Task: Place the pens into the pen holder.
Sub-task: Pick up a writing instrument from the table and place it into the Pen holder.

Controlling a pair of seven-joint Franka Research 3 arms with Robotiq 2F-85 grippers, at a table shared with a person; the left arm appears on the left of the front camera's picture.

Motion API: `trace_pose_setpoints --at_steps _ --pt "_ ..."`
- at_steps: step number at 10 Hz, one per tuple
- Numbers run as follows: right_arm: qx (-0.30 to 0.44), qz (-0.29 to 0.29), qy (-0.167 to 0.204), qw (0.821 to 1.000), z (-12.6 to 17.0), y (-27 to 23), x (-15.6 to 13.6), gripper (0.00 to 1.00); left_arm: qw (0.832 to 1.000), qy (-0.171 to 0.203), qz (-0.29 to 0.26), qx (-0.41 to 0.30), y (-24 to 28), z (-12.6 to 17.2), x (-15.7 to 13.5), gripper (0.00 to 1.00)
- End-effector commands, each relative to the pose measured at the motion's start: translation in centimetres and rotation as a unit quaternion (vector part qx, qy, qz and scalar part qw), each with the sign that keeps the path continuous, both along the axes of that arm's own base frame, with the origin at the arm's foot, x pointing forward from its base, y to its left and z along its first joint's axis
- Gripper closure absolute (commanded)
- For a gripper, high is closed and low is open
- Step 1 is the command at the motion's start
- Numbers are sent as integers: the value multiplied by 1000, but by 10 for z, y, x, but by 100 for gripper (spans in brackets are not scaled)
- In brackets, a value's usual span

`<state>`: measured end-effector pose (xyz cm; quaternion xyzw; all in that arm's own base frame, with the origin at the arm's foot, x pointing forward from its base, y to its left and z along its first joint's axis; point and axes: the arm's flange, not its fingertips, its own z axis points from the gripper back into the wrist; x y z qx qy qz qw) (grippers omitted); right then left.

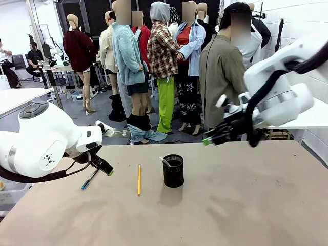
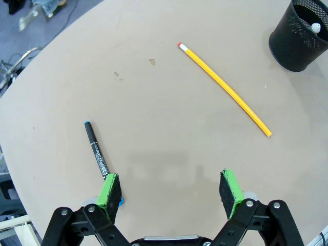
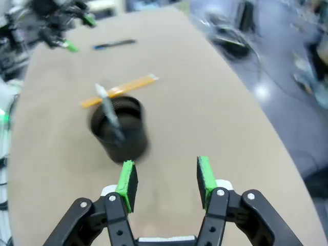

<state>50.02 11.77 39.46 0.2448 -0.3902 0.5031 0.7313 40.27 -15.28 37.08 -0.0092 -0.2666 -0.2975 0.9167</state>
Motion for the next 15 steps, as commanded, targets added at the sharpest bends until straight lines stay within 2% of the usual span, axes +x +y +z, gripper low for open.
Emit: trace_pose_setpoints --at_steps 1,3,5,8,9,11,12,14,15 --pt "-79 -114 48 989 24 -21 -34 40 1000 0 2 -2 2 0 0 0" --pt "-121 -205 91 967 41 -52 -43 40 1000 0 2 -2 2 0 0 0" --pt "-191 -280 170 925 55 -83 -54 40 1000 0 2 -2 2 0 0 0" --pt "-252 -329 245 876 55 -99 -50 40 1000 0 2 -2 2 0 0 0" --pt "-251 -334 264 869 49 -104 -46 40 1000 0 2 -2 2 0 0 0" --pt "-262 -363 276 850 37 -109 -43 40 1000 0 2 -2 2 0 0 0" --pt "-269 -349 257 860 43 -116 -56 40 1000 0 0 0 0 0 0 0" --pt "-269 -349 257 860 43 -116 -56 40 997 55 43 15 8 5 45 0" --pt "-269 -349 257 860 43 -116 -56 40 993 97 60 8 18 4 70 0"
